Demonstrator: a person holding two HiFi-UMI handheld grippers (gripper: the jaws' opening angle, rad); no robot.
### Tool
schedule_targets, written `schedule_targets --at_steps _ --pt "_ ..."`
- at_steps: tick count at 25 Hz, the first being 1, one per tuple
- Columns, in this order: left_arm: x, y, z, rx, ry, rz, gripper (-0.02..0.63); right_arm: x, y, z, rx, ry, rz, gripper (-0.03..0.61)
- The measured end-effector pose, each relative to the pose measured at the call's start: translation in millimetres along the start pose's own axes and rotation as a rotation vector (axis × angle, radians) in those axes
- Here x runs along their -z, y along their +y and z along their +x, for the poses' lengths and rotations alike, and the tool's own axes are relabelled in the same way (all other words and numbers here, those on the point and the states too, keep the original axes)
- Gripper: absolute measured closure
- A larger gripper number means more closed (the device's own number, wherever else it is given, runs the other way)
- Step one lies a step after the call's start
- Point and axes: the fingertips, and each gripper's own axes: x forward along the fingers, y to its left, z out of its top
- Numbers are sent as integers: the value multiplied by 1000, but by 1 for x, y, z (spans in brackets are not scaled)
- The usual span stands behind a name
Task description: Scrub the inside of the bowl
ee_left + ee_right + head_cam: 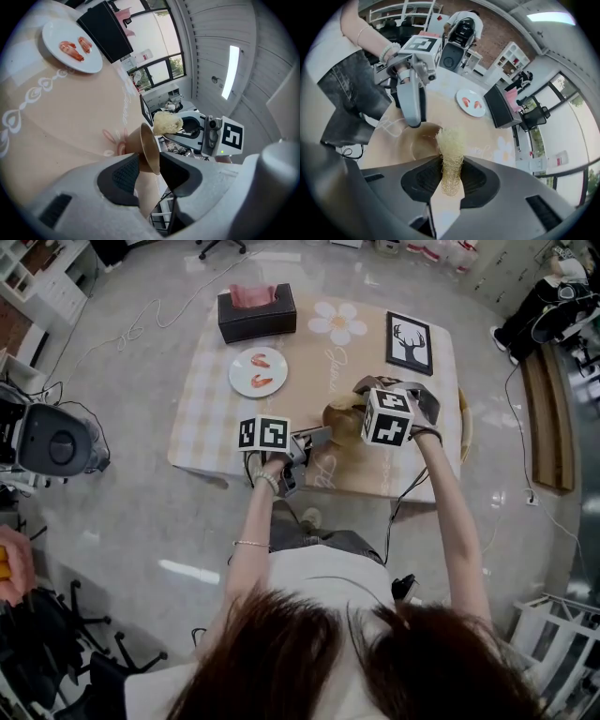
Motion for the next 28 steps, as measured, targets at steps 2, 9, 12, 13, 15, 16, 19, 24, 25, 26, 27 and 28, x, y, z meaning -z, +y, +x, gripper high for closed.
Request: schedule_targets --at_steps 2,9,12,13,15,16,19,24,25,26,27,28 --pt "1 -1 1 1 10 4 479 0 3 1 -19 34 -80 483" --pt "5 -1 4 -3 32 9 479 -5 8 5 -57 95 -232 483" --pt "5 -2 4 -4 35 7 479 -3 11 6 -71 124 -290 483" --pt "6 -2 5 -5 35 6 479 -3 12 6 -75 133 -311 483" --pt "6 -1 5 -6 34 5 479 -1 13 7 -81 155 -356 483" --pt "5 -1 5 -6 33 5 479 0 13 8 -83 168 -377 483" --pt "6 0 5 -5 32 1 479 2 15 11 -90 195 -425 483" --pt "7 0 6 -1 33 -6 479 3 16 14 -96 221 -465 483" --pt "8 0 6 -1 34 -6 479 3 17 14 -96 223 -466 483" --pt "9 0 6 -1 35 -7 479 3 17 14 -96 225 -466 483" --pt "9 0 6 -1 34 -8 479 3 17 14 -96 227 -465 483" --pt "9 0 6 -1 33 -10 479 3 16 13 -95 229 -462 483"
